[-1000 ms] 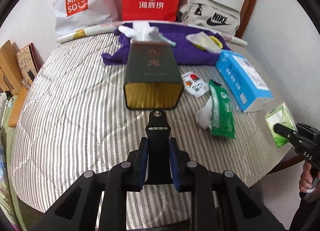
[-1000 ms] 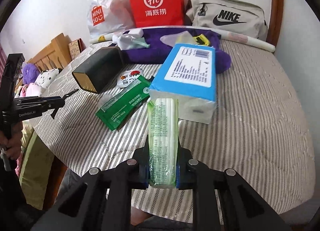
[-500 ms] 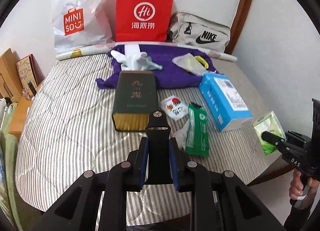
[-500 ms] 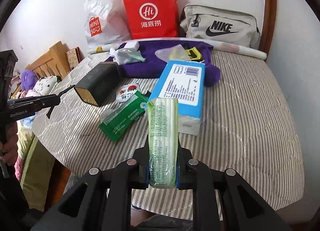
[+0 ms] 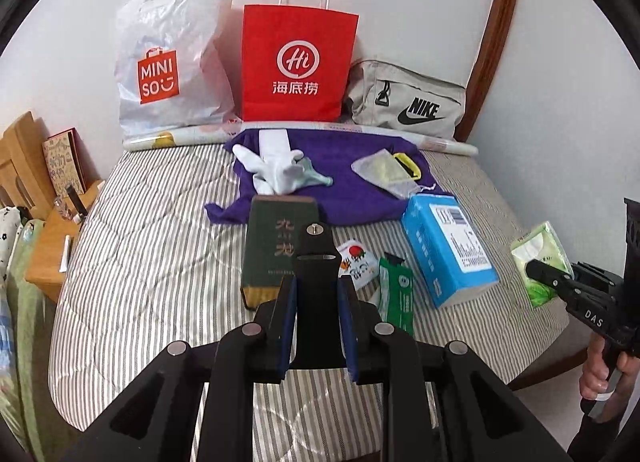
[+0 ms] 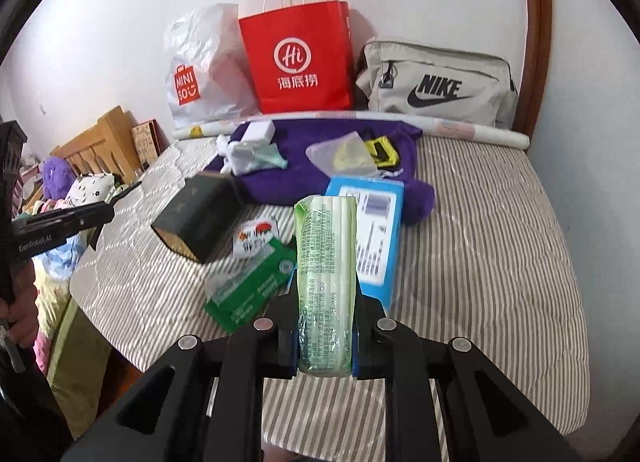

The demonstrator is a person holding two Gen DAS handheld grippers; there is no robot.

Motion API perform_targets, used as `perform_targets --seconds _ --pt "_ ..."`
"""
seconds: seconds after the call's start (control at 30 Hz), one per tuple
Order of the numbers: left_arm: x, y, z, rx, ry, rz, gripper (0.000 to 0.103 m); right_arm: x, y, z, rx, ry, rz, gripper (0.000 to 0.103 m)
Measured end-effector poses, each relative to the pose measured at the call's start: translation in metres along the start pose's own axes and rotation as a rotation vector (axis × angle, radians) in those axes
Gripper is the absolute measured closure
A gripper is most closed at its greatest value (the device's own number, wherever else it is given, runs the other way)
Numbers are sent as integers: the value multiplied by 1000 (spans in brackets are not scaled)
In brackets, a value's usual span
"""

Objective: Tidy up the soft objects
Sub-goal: 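Lift the tissue packet and carry it toward the purple towel with the right tool, then lower the tissue packet onto the towel by the clear bag and open the right tool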

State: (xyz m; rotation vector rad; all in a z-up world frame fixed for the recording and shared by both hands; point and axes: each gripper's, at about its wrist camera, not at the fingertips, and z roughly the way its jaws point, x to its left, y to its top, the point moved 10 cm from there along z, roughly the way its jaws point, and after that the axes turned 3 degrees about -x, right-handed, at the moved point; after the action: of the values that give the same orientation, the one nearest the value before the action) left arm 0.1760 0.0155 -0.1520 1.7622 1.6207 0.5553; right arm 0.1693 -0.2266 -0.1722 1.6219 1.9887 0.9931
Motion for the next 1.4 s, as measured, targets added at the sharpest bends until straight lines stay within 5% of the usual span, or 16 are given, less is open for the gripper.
perform_targets --seconds 0.9,1.4 --pt "24 74 78 36 -28 -51 83 -24 106 87 21 14 4 85" --pt "34 100 141 112 -51 -64 83 -53 142 182 91 -24 -38 85"
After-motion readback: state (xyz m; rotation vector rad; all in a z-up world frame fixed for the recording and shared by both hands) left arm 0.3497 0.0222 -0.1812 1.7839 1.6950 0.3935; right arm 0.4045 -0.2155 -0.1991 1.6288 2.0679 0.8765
